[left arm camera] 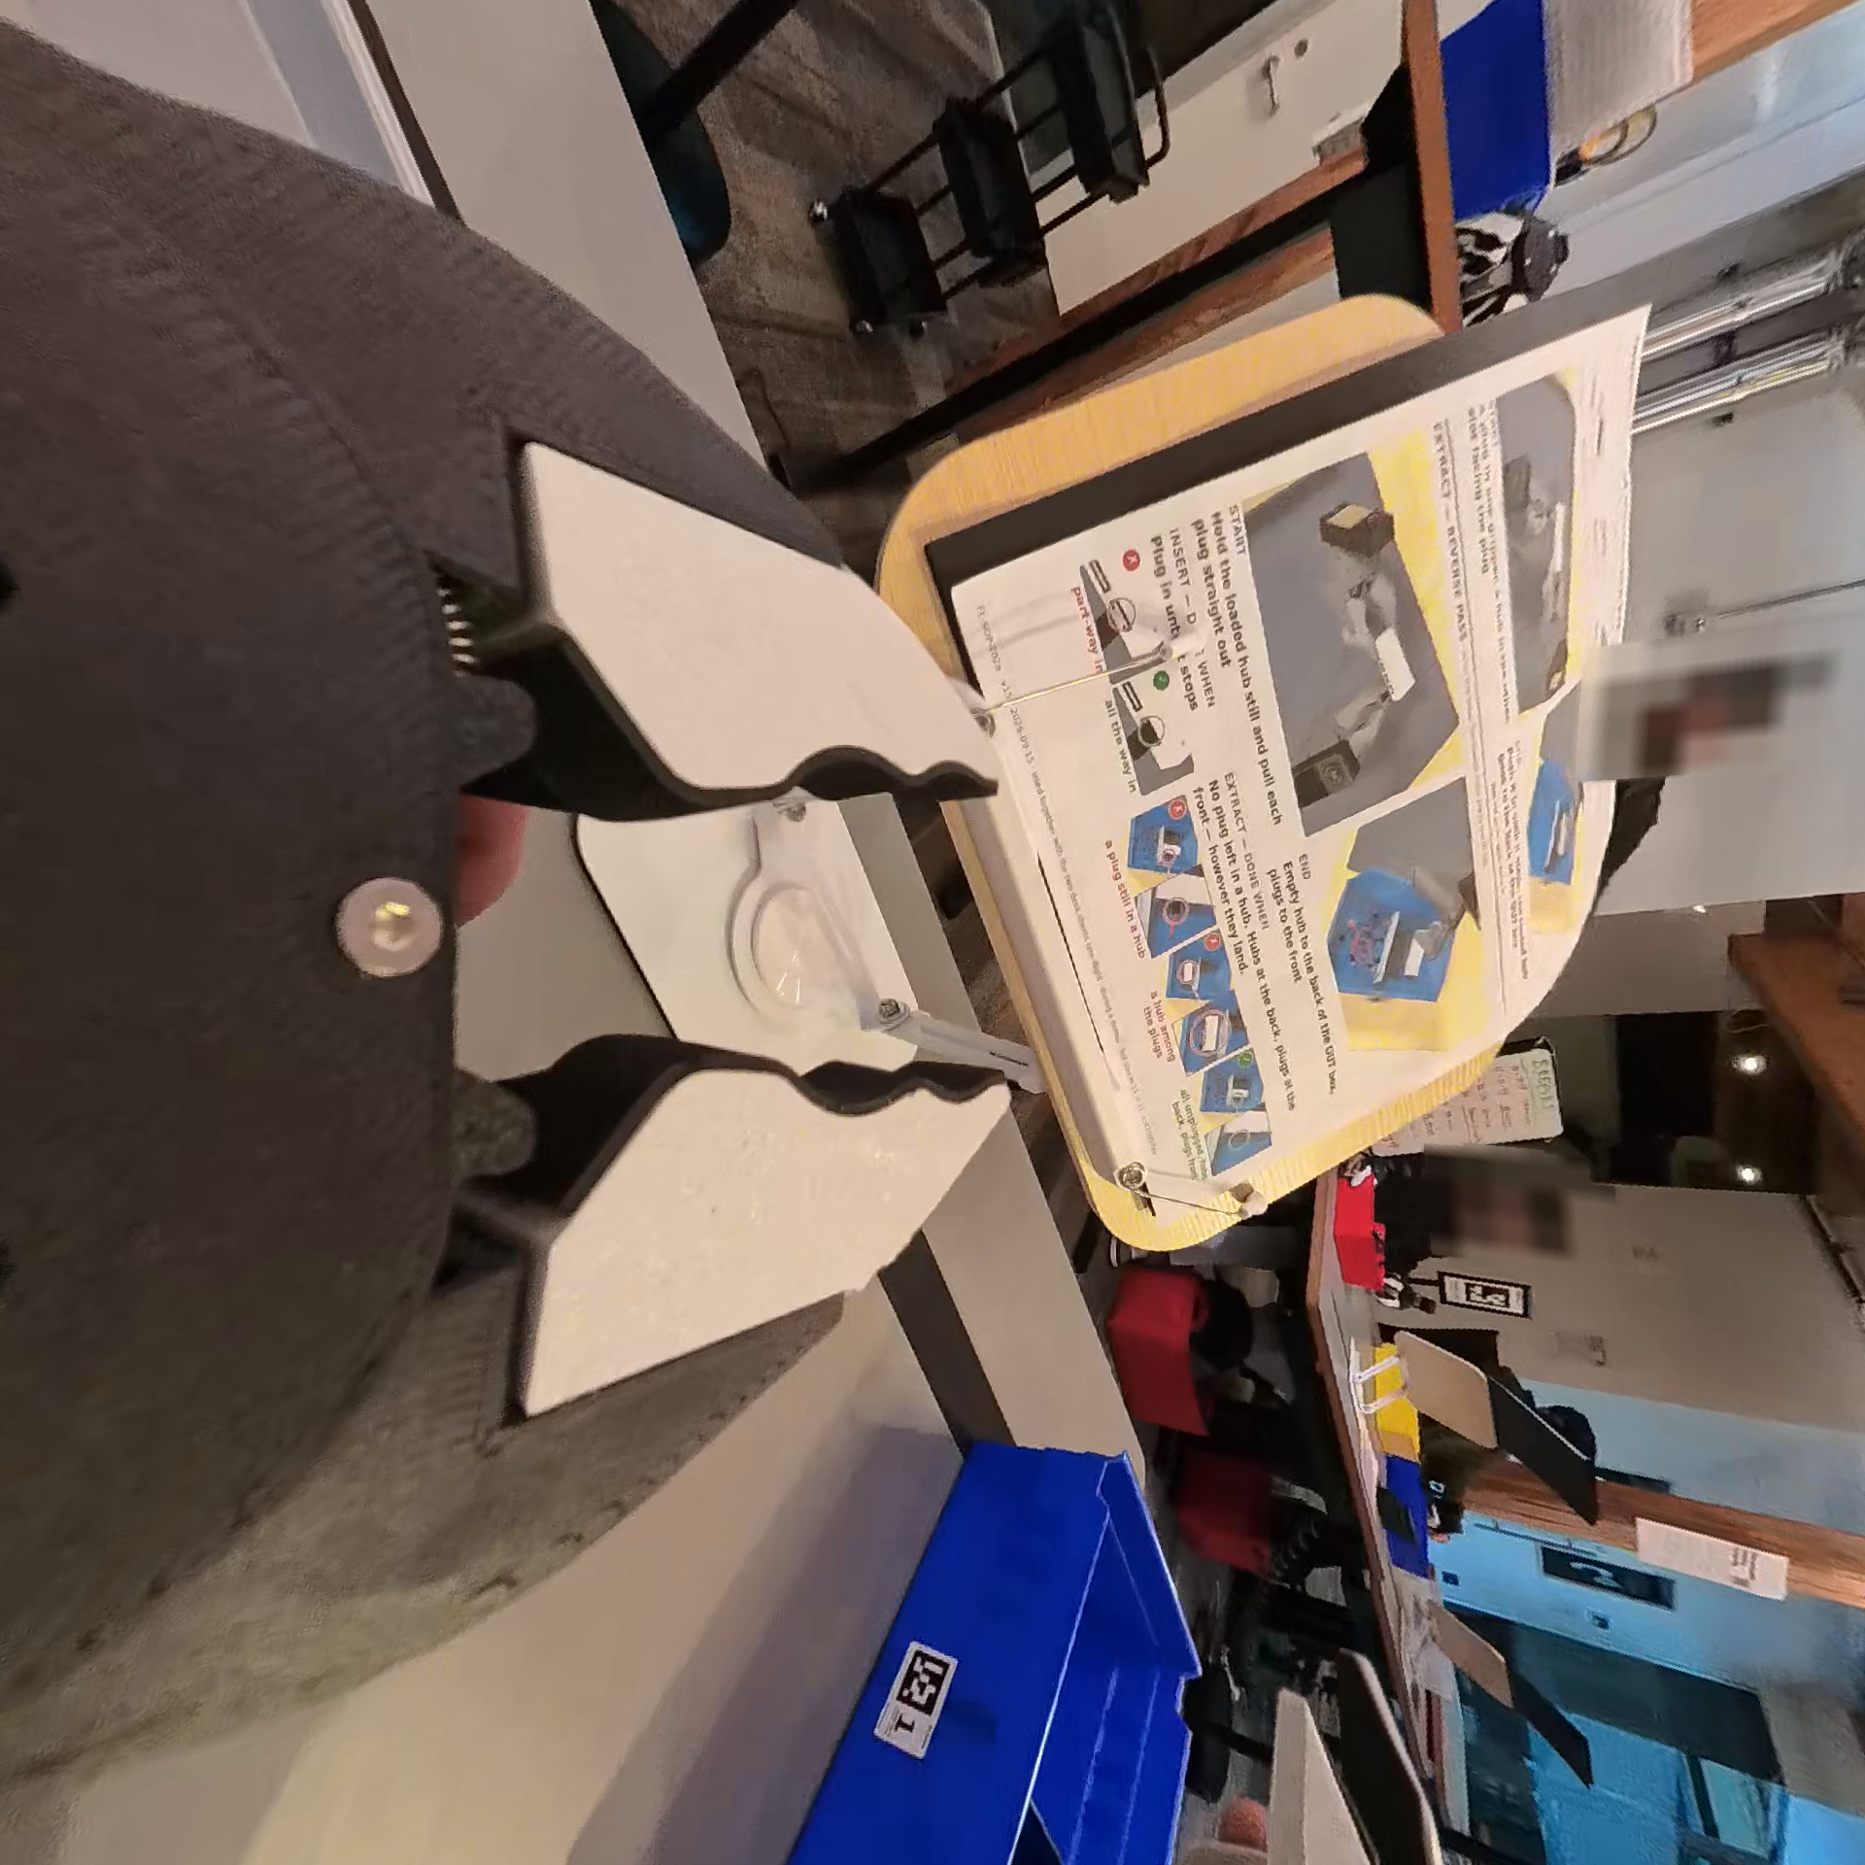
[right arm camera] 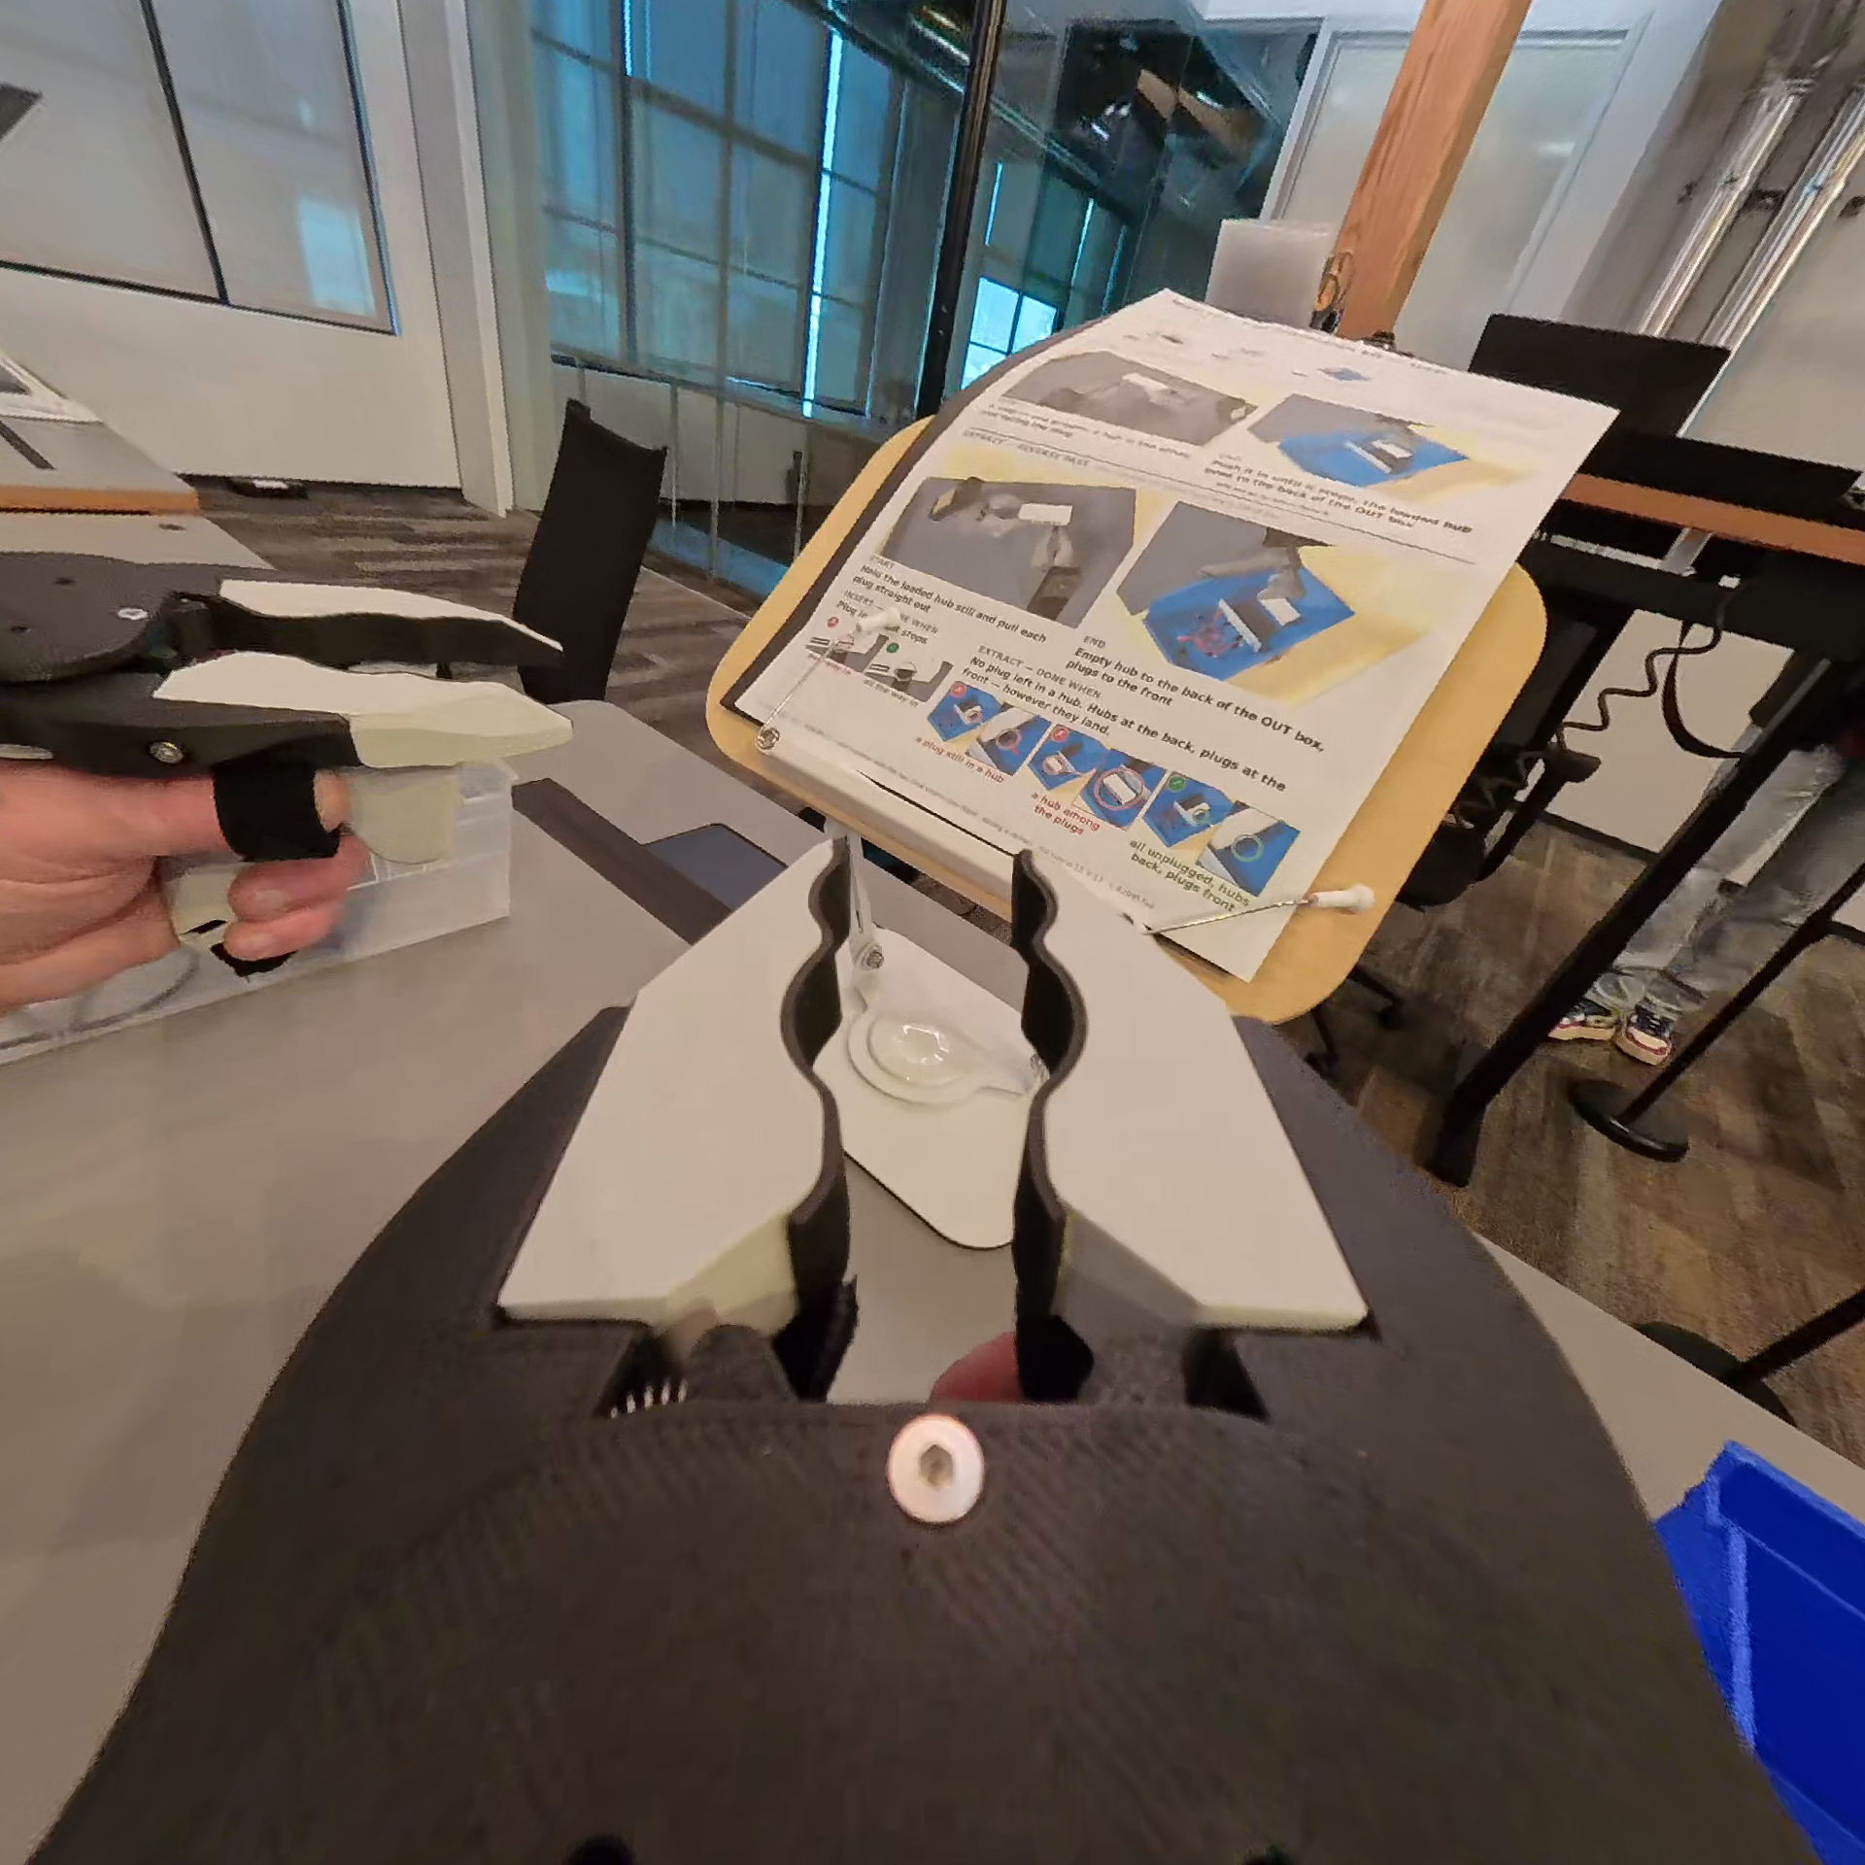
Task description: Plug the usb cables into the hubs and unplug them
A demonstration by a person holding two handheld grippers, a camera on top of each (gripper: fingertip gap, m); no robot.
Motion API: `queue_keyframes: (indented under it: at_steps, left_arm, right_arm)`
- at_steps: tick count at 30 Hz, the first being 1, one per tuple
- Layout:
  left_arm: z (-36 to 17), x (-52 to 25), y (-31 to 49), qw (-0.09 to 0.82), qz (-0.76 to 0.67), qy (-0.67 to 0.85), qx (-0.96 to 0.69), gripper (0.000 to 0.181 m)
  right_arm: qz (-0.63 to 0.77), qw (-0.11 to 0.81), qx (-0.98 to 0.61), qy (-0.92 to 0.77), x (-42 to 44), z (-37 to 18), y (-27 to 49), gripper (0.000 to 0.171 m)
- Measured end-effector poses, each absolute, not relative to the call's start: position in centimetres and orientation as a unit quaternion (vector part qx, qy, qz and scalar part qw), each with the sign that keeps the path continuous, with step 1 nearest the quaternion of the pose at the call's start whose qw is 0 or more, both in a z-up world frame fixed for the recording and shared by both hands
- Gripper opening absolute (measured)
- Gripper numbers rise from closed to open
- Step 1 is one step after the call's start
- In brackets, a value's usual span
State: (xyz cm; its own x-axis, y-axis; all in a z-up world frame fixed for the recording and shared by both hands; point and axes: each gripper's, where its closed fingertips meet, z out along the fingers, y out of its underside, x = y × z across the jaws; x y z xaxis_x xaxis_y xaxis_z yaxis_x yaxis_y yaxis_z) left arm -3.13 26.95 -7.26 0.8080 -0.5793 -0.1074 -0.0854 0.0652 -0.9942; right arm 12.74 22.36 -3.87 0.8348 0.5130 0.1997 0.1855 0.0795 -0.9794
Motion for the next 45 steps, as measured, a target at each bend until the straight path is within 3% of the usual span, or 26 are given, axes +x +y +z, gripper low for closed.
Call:
queue_keyframes:
  at_steps: [6, 14, 24, 36, 45]
  left_arm:
    - [-3.0, -5.5, 25.5, 0.725, -0.125, 0.286, -0.614, 0.052]
    - [1.9, -17.1, 25.7, 0.727, -0.049, 0.259, -0.634, 0.055]
    - [-7.5, -28.2, 30.0, 0.544, 0.001, 0.209, -0.813, 0.071]
    - [-21.9, -33.6, 31.2, 0.268, 0.031, 0.191, -0.944, 0.069]
    - [-24.8, -35.7, 30.9, 0.124, 0.031, 0.150, -0.980, 0.065]
  right_arm:
    - [0.052, 0.711, -0.641, -0.287, 13.3, -2.4, 21.5, 0.031]
    - [0.048, 0.719, -0.628, -0.293, 13.1, -1.9, 21.1, 0.031]
    - [0.048, 0.695, -0.654, -0.295, 13.6, -3.9, 22.4, 0.031]
    - [0.069, 0.670, -0.678, -0.294, 13.5, -6.2, 23.5, 0.031]
    - [0.087, 0.659, -0.688, -0.291, 13.3, -7.2, 23.8, 0.030]
